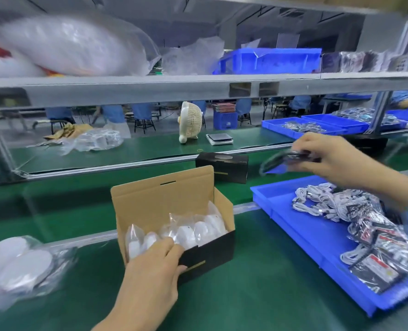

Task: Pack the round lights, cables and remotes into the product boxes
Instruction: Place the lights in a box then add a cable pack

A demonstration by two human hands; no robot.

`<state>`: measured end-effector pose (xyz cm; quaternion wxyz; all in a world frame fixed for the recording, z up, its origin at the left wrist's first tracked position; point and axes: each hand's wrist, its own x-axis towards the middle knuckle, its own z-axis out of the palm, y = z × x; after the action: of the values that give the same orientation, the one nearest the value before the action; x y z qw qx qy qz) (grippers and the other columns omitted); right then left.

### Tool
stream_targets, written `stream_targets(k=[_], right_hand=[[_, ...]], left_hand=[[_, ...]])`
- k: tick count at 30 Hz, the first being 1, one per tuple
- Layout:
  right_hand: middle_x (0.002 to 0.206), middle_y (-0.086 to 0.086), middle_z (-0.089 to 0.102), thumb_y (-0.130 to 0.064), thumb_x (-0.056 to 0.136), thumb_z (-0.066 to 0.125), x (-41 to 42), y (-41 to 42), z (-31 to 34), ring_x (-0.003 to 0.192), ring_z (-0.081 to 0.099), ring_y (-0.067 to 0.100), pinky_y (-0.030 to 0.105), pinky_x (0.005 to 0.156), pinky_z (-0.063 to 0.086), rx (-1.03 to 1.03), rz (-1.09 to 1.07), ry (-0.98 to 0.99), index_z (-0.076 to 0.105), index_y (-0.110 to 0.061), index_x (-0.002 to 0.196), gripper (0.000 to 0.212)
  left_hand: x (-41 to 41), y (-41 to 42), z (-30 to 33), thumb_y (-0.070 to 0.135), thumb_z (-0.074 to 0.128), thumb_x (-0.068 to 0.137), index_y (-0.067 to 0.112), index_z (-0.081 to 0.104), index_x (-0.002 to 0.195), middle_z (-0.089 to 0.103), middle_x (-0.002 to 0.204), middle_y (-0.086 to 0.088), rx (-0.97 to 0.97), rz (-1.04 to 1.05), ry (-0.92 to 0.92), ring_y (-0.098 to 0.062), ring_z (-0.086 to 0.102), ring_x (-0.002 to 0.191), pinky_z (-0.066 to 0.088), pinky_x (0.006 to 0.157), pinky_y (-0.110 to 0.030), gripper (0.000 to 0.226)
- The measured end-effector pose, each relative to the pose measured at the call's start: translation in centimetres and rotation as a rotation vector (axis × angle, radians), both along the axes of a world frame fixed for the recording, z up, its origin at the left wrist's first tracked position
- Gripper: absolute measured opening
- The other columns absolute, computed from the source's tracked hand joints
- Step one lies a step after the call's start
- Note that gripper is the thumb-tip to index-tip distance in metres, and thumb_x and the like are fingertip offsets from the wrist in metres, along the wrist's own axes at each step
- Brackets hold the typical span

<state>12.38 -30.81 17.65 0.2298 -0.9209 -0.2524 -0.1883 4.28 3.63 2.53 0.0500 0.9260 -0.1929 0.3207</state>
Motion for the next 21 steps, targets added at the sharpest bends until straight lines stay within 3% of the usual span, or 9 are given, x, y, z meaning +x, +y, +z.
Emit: stream_targets(k=[2, 4, 6, 8, 9, 11, 13, 16, 21], right_hand=[[0.087, -0.014, 0.067, -0.025, 0.078, 0.079, -2.4, 5.4, 0.3, 0.073, 0.06, 0.002, 0.011, 0.072, 0.046, 0.191, 0.198, 0.025, 0.068, -0.034, 0.097, 0.024], [0.095, -0.008, 0.069, -0.019, 0.084, 0.075, -2.9, 10.3, -0.3, 0.081, 0.062, 0.01, 0.021, 0.079, 0.049, 0.136, 0.308, 0.018, 0.067, -0.023, 0.11, 0.027], [0.109, -0.002, 0.058, -0.016, 0.092, 0.065, -2.2, 14.5, -1.3, 0.087, 0.058, 0.018, 0.03, 0.081, 0.047, -0.233, 0.263, -0.043, 0.062, -0.026, 0.124, 0.034], [0.117, 0.003, 0.043, -0.015, 0.094, 0.056, -1.6, 17.6, -2.8, 0.082, 0.053, 0.026, 0.036, 0.071, 0.043, -0.652, 0.163, -0.105, 0.052, -0.034, 0.134, 0.045], [0.118, 0.003, 0.042, -0.015, 0.093, 0.055, -1.5, 18.9, -3.7, 0.077, 0.052, 0.026, 0.036, 0.064, 0.04, -0.732, 0.173, -0.147, 0.05, -0.033, 0.134, 0.045], [0.115, 0.001, 0.052, -0.014, 0.091, 0.057, -1.9, 20.9, -5.7, 0.08, 0.056, 0.028, 0.036, 0.059, 0.038, -0.668, 0.252, -0.206, 0.051, -0.029, 0.126, 0.038], [0.11, -0.004, 0.065, -0.014, 0.089, 0.06, -2.2, 21.9, -7.3, 0.093, 0.062, 0.027, 0.038, 0.068, 0.048, -0.475, 0.325, -0.157, 0.058, -0.026, 0.118, 0.032], [0.11, 0.0, 0.066, -0.017, 0.089, 0.065, -2.1, 21.1, -8.5, 0.098, 0.062, 0.024, 0.039, 0.078, 0.051, -0.293, 0.356, -0.114, 0.07, -0.02, 0.115, 0.026], [0.107, -0.004, 0.07, -0.022, 0.094, 0.061, -2.0, 20.5, -8.9, 0.099, 0.062, 0.022, 0.037, 0.086, 0.048, -0.301, 0.324, 0.009, 0.06, -0.018, 0.118, 0.024]], left_hand=[[-0.6, -1.3, -0.1, 0.023, 0.099, 0.037, 0.019, 0.066, 0.065, 0.056, 0.064, 0.006, -0.014, -0.027, -0.018, -0.017, 0.058, 0.049, 0.036, 0.033, -0.024, 0.044], [-1.3, -2.4, -0.2, 0.025, 0.099, 0.034, 0.018, 0.069, 0.067, 0.055, 0.063, 0.006, -0.009, -0.051, -0.032, -0.016, 0.057, 0.049, 0.035, 0.031, -0.023, 0.046], [-1.8, -3.1, -0.3, 0.026, 0.099, 0.033, 0.017, 0.07, 0.068, 0.055, 0.062, 0.005, 0.008, -0.074, -0.047, -0.017, 0.056, 0.049, 0.036, 0.031, -0.022, 0.047], [-2.0, -3.2, -0.4, 0.026, 0.099, 0.032, 0.018, 0.07, 0.067, 0.055, 0.062, 0.005, 0.015, -0.084, -0.055, -0.017, 0.056, 0.05, 0.036, 0.033, -0.021, 0.046], [-2.0, -3.2, -0.4, 0.026, 0.098, 0.031, 0.018, 0.07, 0.066, 0.056, 0.062, 0.005, 0.02, -0.088, -0.056, -0.017, 0.057, 0.05, 0.036, 0.036, -0.021, 0.046], [-2.0, -3.2, -0.5, 0.026, 0.097, 0.028, 0.019, 0.07, 0.066, 0.058, 0.062, 0.004, 0.041, -0.093, -0.056, -0.018, 0.058, 0.051, 0.037, 0.039, -0.02, 0.047], [-2.1, -3.3, -0.6, 0.023, 0.095, 0.024, 0.018, 0.073, 0.068, 0.06, 0.064, 0.003, 0.047, -0.111, -0.047, -0.018, 0.06, 0.053, 0.04, 0.038, -0.021, 0.05], [-2.2, -3.2, -0.5, 0.021, 0.093, 0.027, 0.019, 0.073, 0.07, 0.061, 0.067, 0.004, 0.047, -0.141, -0.048, -0.015, 0.06, 0.056, 0.039, 0.038, -0.023, 0.047], [-2.7, -3.2, -0.2, 0.019, 0.092, 0.031, 0.018, 0.074, 0.073, 0.06, 0.068, 0.005, 0.032, -0.127, -0.013, -0.015, 0.059, 0.057, 0.038, 0.04, -0.023, 0.046]])
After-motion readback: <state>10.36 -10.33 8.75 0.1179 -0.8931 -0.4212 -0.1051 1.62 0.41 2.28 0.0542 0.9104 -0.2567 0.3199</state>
